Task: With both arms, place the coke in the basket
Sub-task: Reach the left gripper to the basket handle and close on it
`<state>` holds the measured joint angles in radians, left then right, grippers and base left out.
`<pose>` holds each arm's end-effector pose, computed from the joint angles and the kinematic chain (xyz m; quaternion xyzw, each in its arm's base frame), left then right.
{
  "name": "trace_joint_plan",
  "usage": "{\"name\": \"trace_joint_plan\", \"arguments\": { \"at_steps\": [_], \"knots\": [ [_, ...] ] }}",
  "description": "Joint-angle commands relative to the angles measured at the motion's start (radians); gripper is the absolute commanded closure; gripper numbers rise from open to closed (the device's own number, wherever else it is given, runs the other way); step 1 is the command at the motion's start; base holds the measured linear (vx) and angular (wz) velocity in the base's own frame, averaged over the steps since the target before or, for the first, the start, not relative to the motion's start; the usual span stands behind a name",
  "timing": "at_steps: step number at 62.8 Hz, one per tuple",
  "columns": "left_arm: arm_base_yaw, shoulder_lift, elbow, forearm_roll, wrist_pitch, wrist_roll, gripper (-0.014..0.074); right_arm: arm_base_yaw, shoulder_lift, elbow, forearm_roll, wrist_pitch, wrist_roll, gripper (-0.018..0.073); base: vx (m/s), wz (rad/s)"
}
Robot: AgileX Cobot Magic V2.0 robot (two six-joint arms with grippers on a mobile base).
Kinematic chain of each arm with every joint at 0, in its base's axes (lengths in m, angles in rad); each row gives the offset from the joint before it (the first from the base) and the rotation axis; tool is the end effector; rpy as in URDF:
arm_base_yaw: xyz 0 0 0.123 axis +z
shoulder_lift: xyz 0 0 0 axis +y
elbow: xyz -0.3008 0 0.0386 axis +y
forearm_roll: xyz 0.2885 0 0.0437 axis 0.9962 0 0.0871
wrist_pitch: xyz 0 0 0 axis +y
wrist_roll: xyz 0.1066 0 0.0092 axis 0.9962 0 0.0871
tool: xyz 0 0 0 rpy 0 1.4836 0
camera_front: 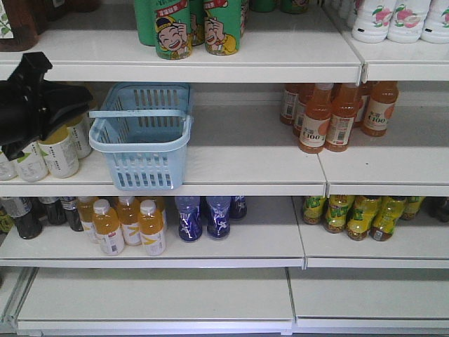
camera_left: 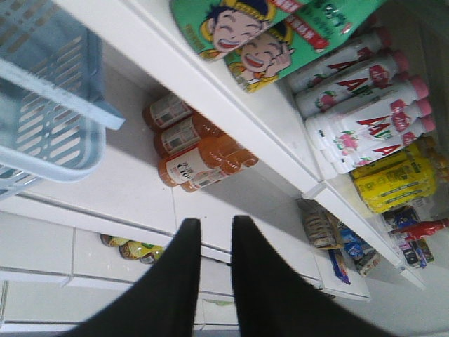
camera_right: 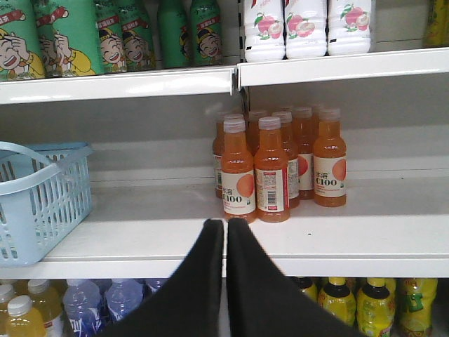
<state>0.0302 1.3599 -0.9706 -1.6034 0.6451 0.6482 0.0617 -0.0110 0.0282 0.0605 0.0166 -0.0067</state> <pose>0.3422 -0.0541 0.3327 -0.1930 0.7565 -0.4829 0.3966 0.0947 0.0060 0.2026 -0.0031 0.6880 0.0422 0.7245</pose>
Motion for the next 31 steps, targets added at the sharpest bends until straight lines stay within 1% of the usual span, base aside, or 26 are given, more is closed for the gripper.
{"name": "trace_joint_plan", "arguments": {
  "at_steps": [1,7,13,18,31],
  "knots": [
    [0.000,0.019,-0.025,-0.085,0.028,0.008,0.0358,-0.001,-0.012,0.008,-0.008,-0.071,-0.003,0.0561,0.00,0.00],
    [0.000,0.070,-0.025,-0.128,0.048,0.008,0.0246,-0.001,-0.012,0.008,-0.008,-0.071,-0.003,0.0561,0.00,0.00],
    [0.000,0.122,-0.025,-0.140,0.067,0.010,0.0171,-0.001,-0.012,0.008,-0.008,-0.071,-0.003,0.0561,0.00,0.00],
    [0.000,0.166,-0.025,-0.140,0.071,0.016,0.0150,-0.001,-0.012,0.008,-0.008,-0.071,-0.003,0.0561,0.00,0.00],
    [0.000,0.239,-0.025,-0.139,0.079,0.016,0.0150,-0.001,-0.012,0.008,-0.008,-0.071,-0.003,0.0561,0.00,0.00]
  ]
}}
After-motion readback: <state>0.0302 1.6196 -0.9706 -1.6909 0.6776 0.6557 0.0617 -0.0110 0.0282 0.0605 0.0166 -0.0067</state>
